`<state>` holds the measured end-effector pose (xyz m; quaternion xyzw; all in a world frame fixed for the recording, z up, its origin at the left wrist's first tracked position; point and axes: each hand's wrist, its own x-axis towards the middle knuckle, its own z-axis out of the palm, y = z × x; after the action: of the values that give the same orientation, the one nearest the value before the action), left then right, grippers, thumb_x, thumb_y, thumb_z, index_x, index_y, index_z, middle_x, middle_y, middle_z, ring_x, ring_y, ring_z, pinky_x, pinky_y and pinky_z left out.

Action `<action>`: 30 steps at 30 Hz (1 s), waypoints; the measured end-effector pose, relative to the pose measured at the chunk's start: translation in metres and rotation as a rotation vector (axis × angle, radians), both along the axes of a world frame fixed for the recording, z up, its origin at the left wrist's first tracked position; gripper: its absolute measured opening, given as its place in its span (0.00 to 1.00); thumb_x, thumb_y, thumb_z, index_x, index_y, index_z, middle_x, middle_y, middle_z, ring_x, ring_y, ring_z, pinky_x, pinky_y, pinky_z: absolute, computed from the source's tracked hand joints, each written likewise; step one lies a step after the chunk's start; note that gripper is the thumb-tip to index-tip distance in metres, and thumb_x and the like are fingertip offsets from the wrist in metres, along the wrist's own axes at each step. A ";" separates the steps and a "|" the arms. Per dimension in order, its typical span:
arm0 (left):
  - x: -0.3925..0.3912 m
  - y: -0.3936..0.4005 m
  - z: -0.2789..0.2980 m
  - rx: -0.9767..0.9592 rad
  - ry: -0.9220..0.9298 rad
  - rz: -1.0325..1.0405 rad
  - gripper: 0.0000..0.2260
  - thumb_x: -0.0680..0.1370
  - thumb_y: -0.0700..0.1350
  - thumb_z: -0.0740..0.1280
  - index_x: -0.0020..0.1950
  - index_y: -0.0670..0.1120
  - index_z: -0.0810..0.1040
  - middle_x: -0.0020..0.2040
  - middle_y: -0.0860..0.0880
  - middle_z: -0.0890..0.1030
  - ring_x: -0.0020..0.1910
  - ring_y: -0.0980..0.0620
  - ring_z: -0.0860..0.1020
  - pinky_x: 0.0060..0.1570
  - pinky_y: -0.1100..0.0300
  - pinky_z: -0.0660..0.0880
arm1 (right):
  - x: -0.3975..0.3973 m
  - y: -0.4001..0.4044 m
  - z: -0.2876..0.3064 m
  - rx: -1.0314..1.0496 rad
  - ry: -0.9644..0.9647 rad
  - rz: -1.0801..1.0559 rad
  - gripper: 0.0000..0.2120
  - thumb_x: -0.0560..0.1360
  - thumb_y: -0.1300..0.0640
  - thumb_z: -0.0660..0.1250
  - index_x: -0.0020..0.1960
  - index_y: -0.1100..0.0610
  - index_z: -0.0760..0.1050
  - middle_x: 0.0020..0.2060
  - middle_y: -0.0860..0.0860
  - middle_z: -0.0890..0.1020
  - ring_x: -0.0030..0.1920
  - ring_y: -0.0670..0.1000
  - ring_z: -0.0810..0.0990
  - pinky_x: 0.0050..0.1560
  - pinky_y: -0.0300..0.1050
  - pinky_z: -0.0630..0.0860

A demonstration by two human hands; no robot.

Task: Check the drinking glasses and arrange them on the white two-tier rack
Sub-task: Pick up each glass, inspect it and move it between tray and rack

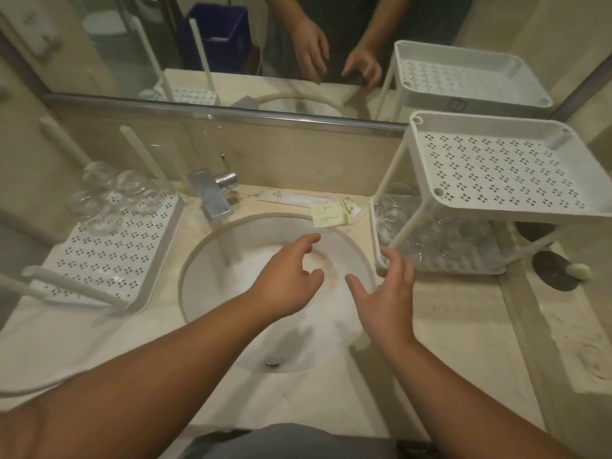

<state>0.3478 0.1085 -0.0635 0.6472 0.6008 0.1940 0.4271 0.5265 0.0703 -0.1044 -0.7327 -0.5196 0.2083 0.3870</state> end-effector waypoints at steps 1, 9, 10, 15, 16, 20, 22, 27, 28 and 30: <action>-0.012 -0.001 0.000 0.013 0.009 0.002 0.27 0.78 0.48 0.65 0.77 0.59 0.63 0.71 0.54 0.72 0.44 0.63 0.79 0.48 0.64 0.72 | -0.012 0.000 0.002 0.013 0.004 0.038 0.32 0.69 0.52 0.77 0.68 0.50 0.65 0.61 0.43 0.64 0.55 0.48 0.75 0.50 0.44 0.75; -0.113 -0.002 0.007 0.105 0.039 0.125 0.26 0.79 0.47 0.66 0.76 0.57 0.65 0.73 0.54 0.67 0.47 0.59 0.79 0.47 0.76 0.67 | -0.117 0.020 0.020 0.088 0.032 0.254 0.31 0.70 0.52 0.76 0.66 0.42 0.63 0.66 0.39 0.63 0.53 0.43 0.77 0.48 0.44 0.78; -0.126 -0.001 0.010 0.116 0.038 0.148 0.26 0.78 0.47 0.66 0.76 0.57 0.65 0.73 0.54 0.67 0.46 0.59 0.79 0.51 0.73 0.70 | -0.129 0.024 0.023 0.101 0.038 0.285 0.31 0.70 0.52 0.76 0.66 0.41 0.63 0.66 0.38 0.62 0.54 0.43 0.78 0.48 0.43 0.78; -0.191 0.007 0.026 0.173 0.030 0.229 0.26 0.78 0.48 0.67 0.75 0.58 0.65 0.73 0.54 0.66 0.47 0.58 0.81 0.54 0.63 0.70 | -0.191 0.043 0.036 0.122 0.049 0.404 0.31 0.71 0.53 0.75 0.68 0.43 0.62 0.74 0.38 0.56 0.55 0.42 0.78 0.47 0.39 0.78; -0.203 0.009 0.029 0.187 0.028 0.244 0.26 0.78 0.48 0.67 0.75 0.58 0.66 0.73 0.54 0.66 0.46 0.58 0.81 0.52 0.66 0.69 | -0.203 0.046 0.038 0.120 0.047 0.421 0.32 0.71 0.52 0.75 0.69 0.43 0.62 0.76 0.38 0.54 0.55 0.42 0.78 0.47 0.37 0.78; -0.244 0.017 0.040 0.226 0.000 0.324 0.26 0.77 0.48 0.67 0.75 0.58 0.66 0.74 0.54 0.65 0.47 0.58 0.81 0.49 0.72 0.68 | -0.243 0.061 0.047 0.121 0.026 0.500 0.31 0.72 0.52 0.74 0.69 0.41 0.62 0.75 0.31 0.47 0.51 0.40 0.80 0.45 0.37 0.79; -0.264 0.020 0.044 0.226 -0.036 0.368 0.26 0.77 0.47 0.67 0.75 0.57 0.66 0.75 0.54 0.64 0.50 0.54 0.82 0.55 0.60 0.75 | -0.264 0.071 0.050 0.128 0.001 0.539 0.30 0.72 0.53 0.73 0.67 0.40 0.62 0.75 0.32 0.47 0.49 0.41 0.81 0.44 0.40 0.80; -0.293 0.030 0.049 0.198 -0.178 0.423 0.24 0.77 0.47 0.66 0.73 0.58 0.69 0.71 0.55 0.68 0.48 0.56 0.82 0.39 0.60 0.74 | -0.306 0.100 0.056 0.142 -0.051 0.619 0.29 0.73 0.55 0.72 0.68 0.41 0.63 0.74 0.41 0.62 0.44 0.39 0.81 0.43 0.39 0.79; -0.297 0.032 0.051 0.207 -0.199 0.421 0.23 0.77 0.47 0.66 0.72 0.59 0.70 0.70 0.56 0.69 0.44 0.60 0.81 0.37 0.62 0.73 | -0.313 0.105 0.057 0.148 -0.067 0.637 0.29 0.73 0.55 0.71 0.69 0.42 0.63 0.68 0.40 0.67 0.43 0.38 0.80 0.43 0.38 0.78; -0.307 0.038 0.053 0.209 -0.241 0.434 0.22 0.77 0.48 0.67 0.70 0.60 0.71 0.68 0.59 0.71 0.44 0.61 0.82 0.40 0.60 0.77 | -0.327 0.117 0.058 0.151 -0.111 0.667 0.27 0.73 0.54 0.71 0.68 0.44 0.65 0.59 0.38 0.69 0.42 0.37 0.79 0.43 0.35 0.74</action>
<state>0.0404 0.1466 -0.0108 0.5162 0.6469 0.4179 0.3748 0.1998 0.1876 -0.0463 -0.5023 -0.7647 0.2439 0.3218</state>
